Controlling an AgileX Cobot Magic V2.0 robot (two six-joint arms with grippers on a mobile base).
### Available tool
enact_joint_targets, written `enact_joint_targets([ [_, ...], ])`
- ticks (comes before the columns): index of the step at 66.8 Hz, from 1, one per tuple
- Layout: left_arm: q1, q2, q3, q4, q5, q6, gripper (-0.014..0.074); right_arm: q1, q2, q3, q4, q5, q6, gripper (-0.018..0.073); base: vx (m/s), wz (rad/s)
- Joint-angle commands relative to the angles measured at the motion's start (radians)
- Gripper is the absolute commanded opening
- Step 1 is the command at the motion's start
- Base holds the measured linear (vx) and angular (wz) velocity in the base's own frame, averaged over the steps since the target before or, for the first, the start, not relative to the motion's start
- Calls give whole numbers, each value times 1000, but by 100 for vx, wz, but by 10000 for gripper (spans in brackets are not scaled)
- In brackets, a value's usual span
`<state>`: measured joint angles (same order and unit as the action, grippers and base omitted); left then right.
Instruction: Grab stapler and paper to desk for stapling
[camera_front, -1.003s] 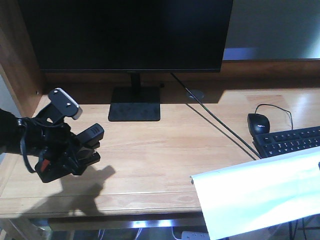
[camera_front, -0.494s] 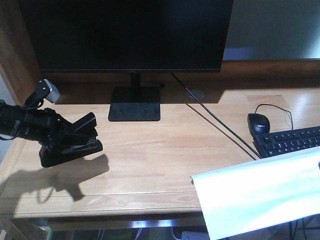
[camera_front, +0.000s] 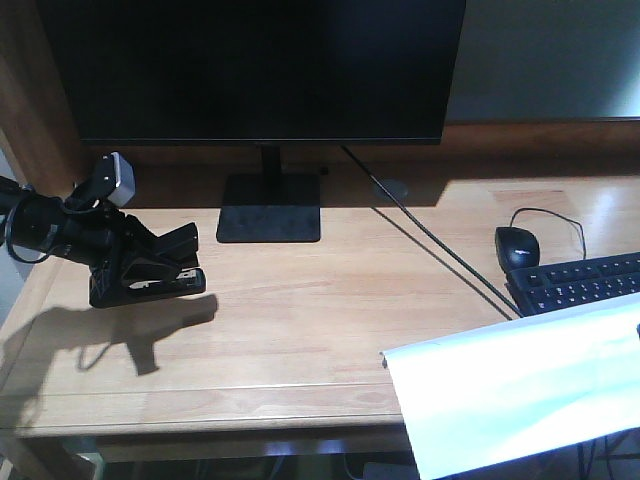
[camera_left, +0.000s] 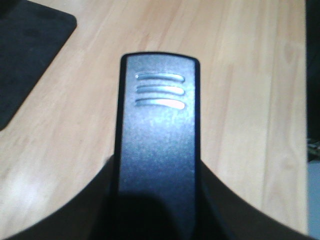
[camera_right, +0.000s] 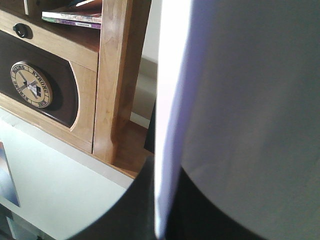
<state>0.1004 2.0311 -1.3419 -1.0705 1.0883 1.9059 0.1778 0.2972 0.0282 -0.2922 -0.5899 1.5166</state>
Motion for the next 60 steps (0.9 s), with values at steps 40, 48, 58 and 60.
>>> enact_joint_targets([
  [40,-3,55,-31,-71,-40,114,176,2,7,2,5,-69,-5,-5,0,0],
  [48,-3,73,-31,-70,-45,114,221,2,7,2,5,-69,-5,-5,0,0],
  [58,-3,84,-31,-70,-46,112,309,2,7,2,5,-69,-5,-5,0,0],
  [60,-3,84,-31,-70,-47,112,328,2,7,2,5,-69,-5,-5,0,0],
])
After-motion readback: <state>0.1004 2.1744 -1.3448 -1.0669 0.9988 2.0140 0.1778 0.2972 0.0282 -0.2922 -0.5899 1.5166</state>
